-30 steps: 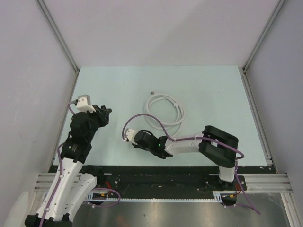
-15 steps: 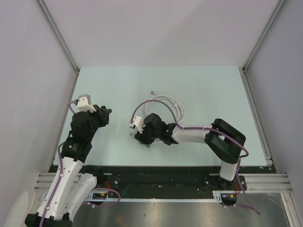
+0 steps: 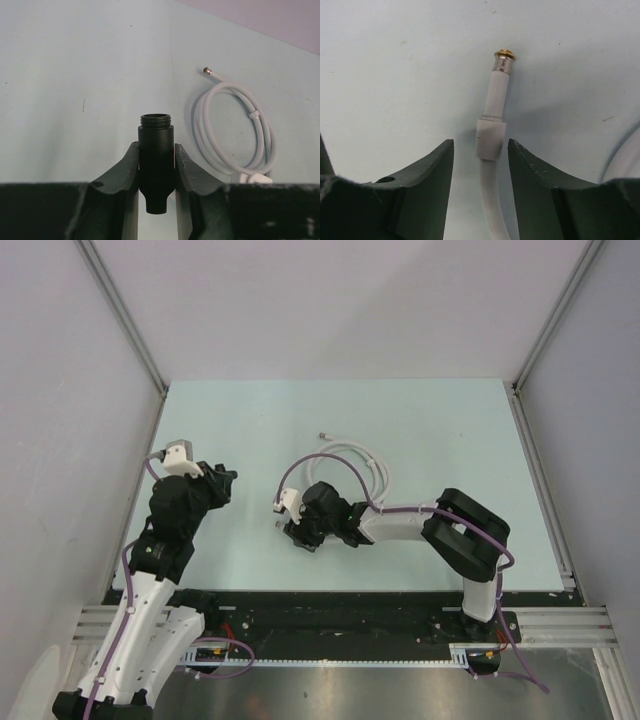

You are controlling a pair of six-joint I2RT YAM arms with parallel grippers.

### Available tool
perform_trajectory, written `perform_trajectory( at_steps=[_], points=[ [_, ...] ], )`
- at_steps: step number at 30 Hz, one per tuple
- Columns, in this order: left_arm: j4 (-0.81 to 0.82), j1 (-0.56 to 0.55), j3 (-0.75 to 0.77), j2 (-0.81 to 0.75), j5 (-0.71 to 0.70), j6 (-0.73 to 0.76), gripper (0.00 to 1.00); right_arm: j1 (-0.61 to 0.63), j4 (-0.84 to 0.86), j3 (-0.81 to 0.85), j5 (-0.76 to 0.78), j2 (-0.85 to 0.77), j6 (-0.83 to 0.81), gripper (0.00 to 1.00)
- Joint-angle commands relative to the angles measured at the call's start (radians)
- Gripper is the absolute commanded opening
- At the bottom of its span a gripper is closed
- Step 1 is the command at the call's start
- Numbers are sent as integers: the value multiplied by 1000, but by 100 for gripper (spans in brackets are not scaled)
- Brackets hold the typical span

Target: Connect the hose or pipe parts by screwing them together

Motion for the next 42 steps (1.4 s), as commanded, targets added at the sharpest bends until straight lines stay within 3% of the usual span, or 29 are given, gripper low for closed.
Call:
perform_trajectory(
  at_steps=[1, 13, 19, 24, 32, 42],
  points=[
    [45, 9, 36, 2, 14, -24, 0, 0, 58, 7, 51, 30, 14, 53],
    [45, 9, 36, 1, 30, -25, 0, 1, 121, -7, 43, 60, 25, 36],
    [45, 9, 36, 7, 37, -24, 0, 11, 165, -10, 45, 31, 14, 0],
    [46, 9, 36, 19, 60, -21, 0, 26, 181, -105, 77, -136, -21, 0],
    [86, 9, 61, 36, 505, -125, 0, 34, 207, -255, 108, -466, -51, 0],
    [114, -3, 95, 96, 775, -214, 0, 50, 210, -280, 115, -617, -38, 0]
  ],
)
